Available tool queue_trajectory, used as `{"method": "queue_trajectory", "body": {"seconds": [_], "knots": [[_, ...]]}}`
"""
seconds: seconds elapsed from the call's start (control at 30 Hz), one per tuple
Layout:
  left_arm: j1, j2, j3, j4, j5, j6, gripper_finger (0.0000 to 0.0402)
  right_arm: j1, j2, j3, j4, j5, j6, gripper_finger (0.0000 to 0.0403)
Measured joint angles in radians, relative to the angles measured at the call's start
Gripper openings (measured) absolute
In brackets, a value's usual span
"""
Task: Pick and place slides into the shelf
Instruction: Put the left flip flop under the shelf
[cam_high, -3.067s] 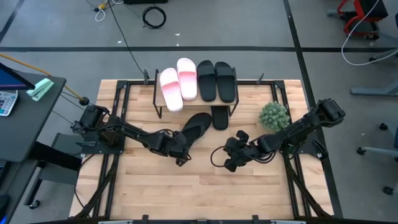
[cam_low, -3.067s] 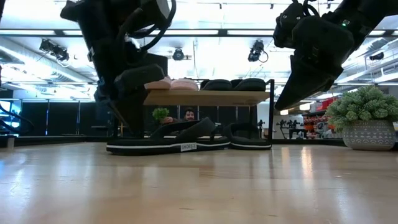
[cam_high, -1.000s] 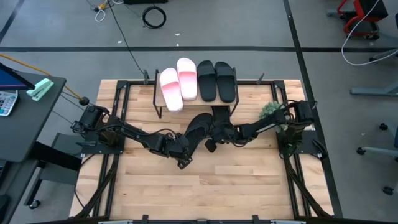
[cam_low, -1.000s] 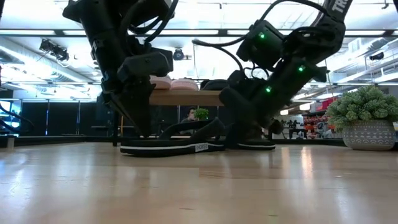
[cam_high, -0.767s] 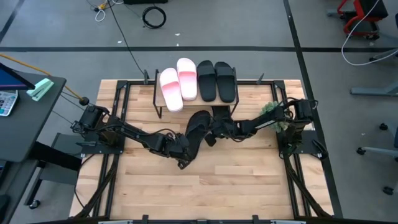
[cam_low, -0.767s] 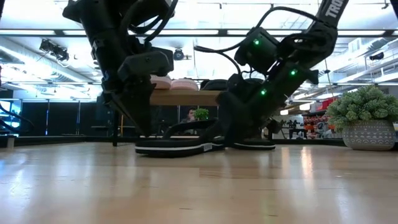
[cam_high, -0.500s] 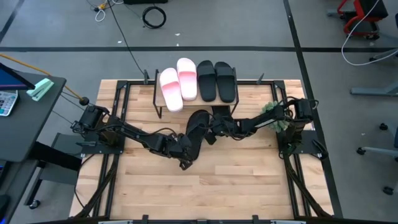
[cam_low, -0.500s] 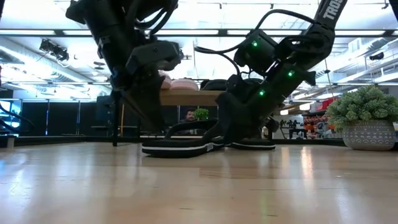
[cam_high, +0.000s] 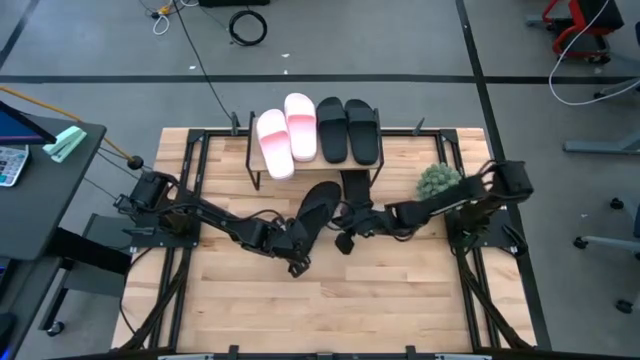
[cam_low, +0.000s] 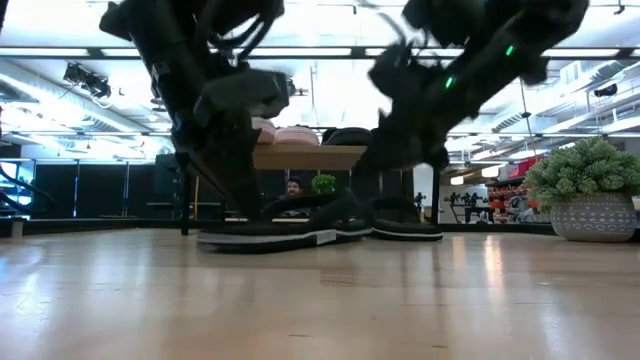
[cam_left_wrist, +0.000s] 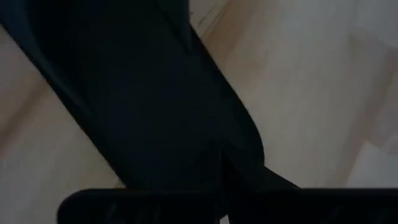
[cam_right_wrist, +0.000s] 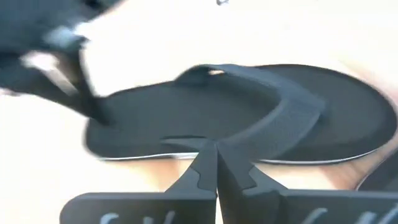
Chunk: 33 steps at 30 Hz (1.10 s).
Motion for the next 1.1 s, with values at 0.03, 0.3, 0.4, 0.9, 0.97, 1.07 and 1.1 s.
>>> {"method": "queue_trajectory", "body": {"seconds": [0.03,0.3,0.4,0.9,0.97,1.07,1.1], "knots": [[-0.003,0.011,0.000,0.009,-0.001,-0.005,0.0005,0.014,-0.023,0.000,-0.011,0.001,0.000,0.0000],[-0.015,0.078,0.004,0.086,0.006,-0.022,0.0005,0.096,-0.144,0.000,-0.136,0.110,0.000,0.0001],[-0.012,0.076,0.002,0.123,0.013,-0.022,0.0004,0.101,-0.147,0.000,-0.157,0.131,0.000,0.0001],[0.034,0.099,0.001,0.225,0.023,-0.161,0.0006,0.101,-0.127,0.000,-0.260,0.073,0.094,0.0001],[0.022,0.105,0.000,0.267,0.021,-0.177,0.0003,0.093,-0.096,0.000,-0.278,0.071,0.124,0.0001],[0.017,0.108,-0.001,0.326,0.031,-0.152,0.0005,0.082,-0.027,0.000,-0.271,0.054,0.135,0.0001],[0.018,0.108,-0.001,0.343,0.031,-0.136,0.0006,0.078,-0.004,0.000,-0.250,0.053,0.130,0.0001]]}}
